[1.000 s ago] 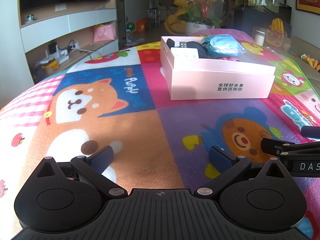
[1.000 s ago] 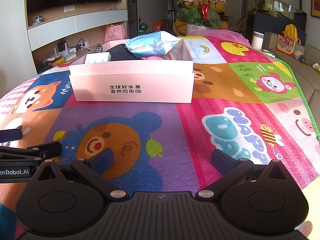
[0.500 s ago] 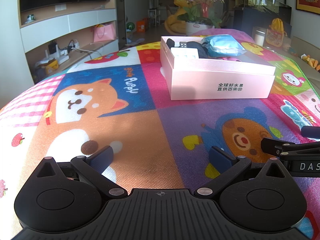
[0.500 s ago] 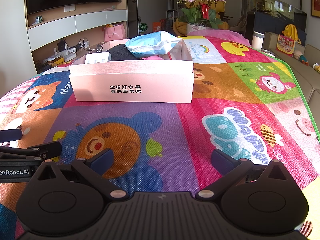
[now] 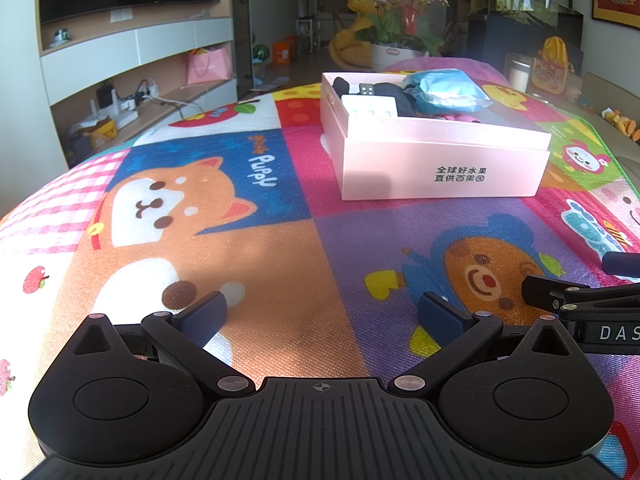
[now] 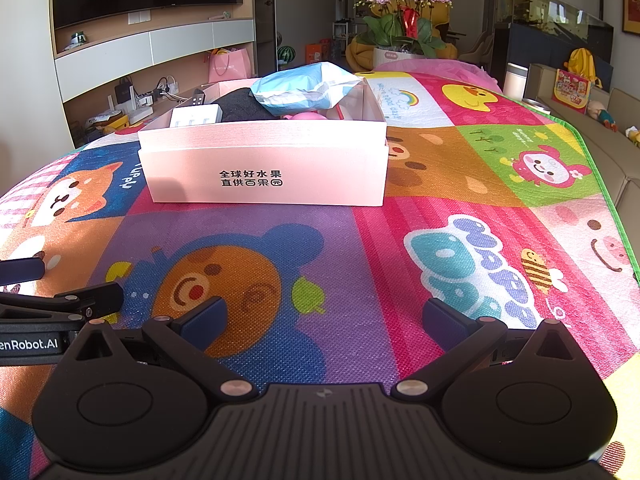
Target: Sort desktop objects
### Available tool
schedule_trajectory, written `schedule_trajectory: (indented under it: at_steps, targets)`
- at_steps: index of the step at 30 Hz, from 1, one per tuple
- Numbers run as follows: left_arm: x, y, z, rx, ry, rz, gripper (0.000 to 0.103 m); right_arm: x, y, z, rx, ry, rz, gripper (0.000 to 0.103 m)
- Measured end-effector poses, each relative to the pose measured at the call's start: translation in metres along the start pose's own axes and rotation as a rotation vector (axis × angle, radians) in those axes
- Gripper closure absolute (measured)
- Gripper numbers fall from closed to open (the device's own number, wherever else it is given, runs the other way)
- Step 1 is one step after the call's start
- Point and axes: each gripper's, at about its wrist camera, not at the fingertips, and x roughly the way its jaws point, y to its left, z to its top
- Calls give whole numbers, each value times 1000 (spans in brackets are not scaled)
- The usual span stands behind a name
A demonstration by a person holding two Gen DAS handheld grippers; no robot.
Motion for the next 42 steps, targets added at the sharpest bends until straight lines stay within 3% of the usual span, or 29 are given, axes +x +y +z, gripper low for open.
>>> schedule_trajectory:
  at_steps: [42]
  targets:
    - [1,5,3,5,10,-12,0,0,0,-1,0,0,0,0]
